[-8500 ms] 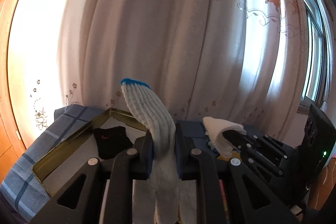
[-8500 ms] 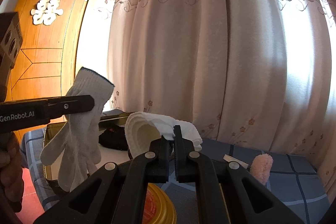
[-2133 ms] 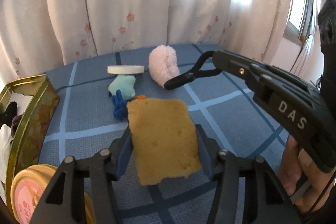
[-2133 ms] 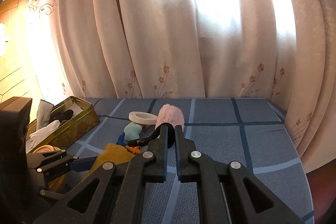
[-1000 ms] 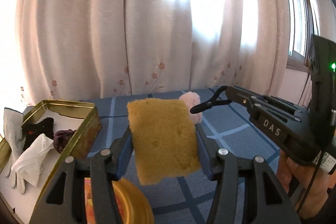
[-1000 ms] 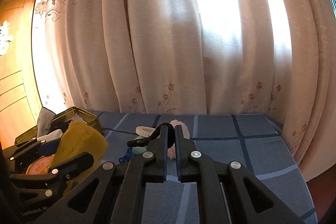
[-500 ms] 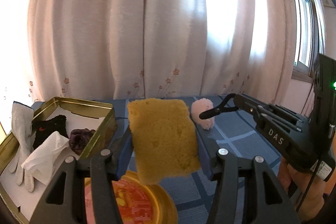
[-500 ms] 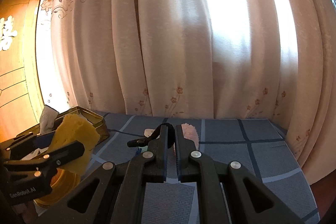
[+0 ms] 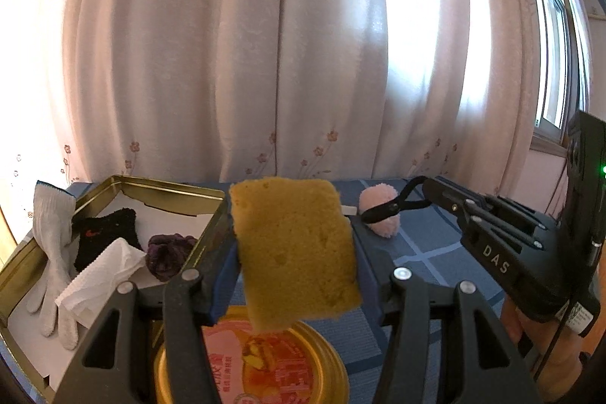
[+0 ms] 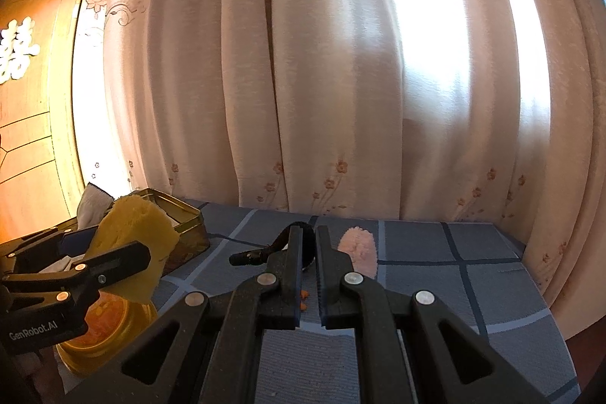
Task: Organize soft objects
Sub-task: 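Lift the sponge and hair tie with both tools toward the gold tray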
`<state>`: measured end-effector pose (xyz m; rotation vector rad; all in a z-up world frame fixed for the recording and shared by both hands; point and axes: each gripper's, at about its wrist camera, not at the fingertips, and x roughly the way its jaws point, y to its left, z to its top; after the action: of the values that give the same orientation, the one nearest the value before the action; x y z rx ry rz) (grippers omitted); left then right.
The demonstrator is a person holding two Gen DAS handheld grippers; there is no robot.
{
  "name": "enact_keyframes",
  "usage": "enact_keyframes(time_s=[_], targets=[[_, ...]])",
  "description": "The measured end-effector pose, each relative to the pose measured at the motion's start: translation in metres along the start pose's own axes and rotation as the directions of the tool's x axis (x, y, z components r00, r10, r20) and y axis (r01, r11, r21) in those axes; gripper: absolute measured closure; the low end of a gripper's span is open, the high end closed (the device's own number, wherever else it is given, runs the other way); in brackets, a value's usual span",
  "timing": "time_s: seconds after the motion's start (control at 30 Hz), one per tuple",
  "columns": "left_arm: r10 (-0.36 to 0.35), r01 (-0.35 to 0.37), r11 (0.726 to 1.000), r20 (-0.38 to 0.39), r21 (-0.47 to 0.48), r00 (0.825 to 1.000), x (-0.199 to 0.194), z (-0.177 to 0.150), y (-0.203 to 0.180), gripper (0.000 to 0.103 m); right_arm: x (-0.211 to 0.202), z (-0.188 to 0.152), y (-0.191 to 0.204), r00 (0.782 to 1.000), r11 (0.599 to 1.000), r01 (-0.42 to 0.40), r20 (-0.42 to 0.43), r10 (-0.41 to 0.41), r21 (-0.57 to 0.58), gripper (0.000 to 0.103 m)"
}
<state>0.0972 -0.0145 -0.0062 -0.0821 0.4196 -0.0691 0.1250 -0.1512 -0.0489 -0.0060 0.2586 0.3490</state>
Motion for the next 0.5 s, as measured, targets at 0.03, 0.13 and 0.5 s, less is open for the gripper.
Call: enact_keyframes(time_s=[0.03,0.13,0.5], targets=[[0.003,-0.003,1.000,0.001,0.000,1.000,0.000,0.000,0.001,0.048,0.000,0.000,0.001,1.000,1.000,-0.001,0.000,0.001,-0.001,0.096],[0.011,-0.011,1.000,0.005,-0.003,1.000,-0.001,0.001,0.005,0.048,0.001,0.001,0.005,1.000,1.000,-0.003,0.001,0.003,-0.006,0.096],[0.039,-0.040,0.998,-0.004,-0.042,0.999,0.001,0.002,0.025,0.048,0.005,0.002,0.019,1.000,1.000,-0.018,0.001,0.018,-0.020,0.096]])
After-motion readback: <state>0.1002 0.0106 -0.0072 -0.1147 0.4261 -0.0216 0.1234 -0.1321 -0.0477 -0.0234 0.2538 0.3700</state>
